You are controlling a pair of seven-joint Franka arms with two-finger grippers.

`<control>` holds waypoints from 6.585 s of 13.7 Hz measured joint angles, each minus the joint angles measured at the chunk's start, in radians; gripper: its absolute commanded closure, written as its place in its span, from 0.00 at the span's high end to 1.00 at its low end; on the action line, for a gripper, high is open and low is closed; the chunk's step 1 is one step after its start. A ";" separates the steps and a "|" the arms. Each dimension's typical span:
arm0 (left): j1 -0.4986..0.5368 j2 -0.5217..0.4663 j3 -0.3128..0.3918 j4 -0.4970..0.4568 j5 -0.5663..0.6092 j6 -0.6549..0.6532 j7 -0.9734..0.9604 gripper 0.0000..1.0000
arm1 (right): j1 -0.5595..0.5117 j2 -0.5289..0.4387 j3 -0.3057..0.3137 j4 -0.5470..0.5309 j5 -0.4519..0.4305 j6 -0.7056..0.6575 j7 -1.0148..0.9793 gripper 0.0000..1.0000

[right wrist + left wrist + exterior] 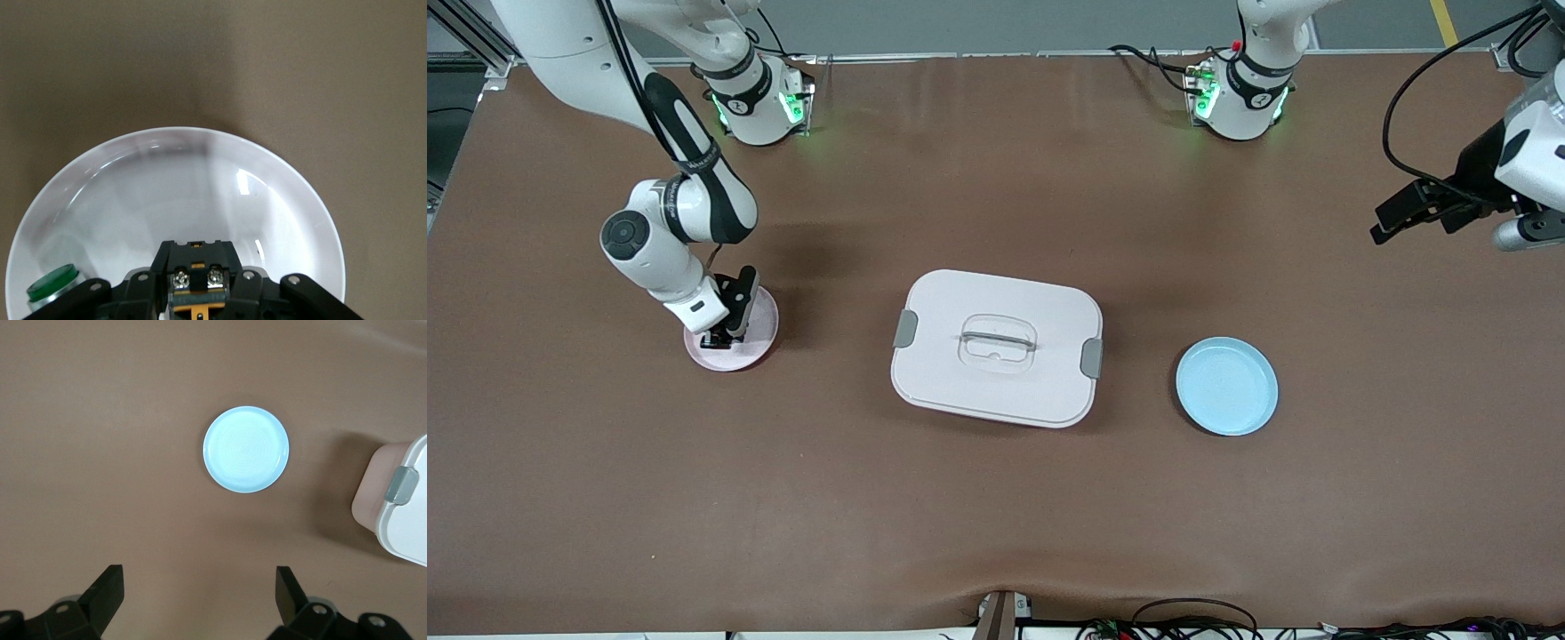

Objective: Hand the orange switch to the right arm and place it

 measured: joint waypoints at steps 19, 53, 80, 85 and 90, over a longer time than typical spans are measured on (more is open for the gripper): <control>-0.457 0.045 0.441 0.111 0.009 0.003 0.043 1.00 | 0.011 0.012 0.015 0.031 0.000 -0.031 0.112 1.00; -0.435 0.053 0.365 0.171 0.090 -0.088 0.057 1.00 | -0.083 -0.141 -0.055 0.949 -0.028 -1.475 1.174 1.00; -0.404 -0.025 0.363 0.048 0.056 -0.089 0.060 1.00 | -0.139 -0.168 -0.059 1.180 -0.064 -1.600 1.308 1.00; -0.404 -0.025 0.363 0.048 0.056 -0.090 0.060 1.00 | -0.135 -0.191 -0.053 1.164 -0.063 -1.572 1.340 1.00; -0.404 -0.025 0.363 0.048 0.056 -0.090 0.060 1.00 | -0.134 -0.274 -0.052 1.025 -0.063 -1.446 1.342 1.00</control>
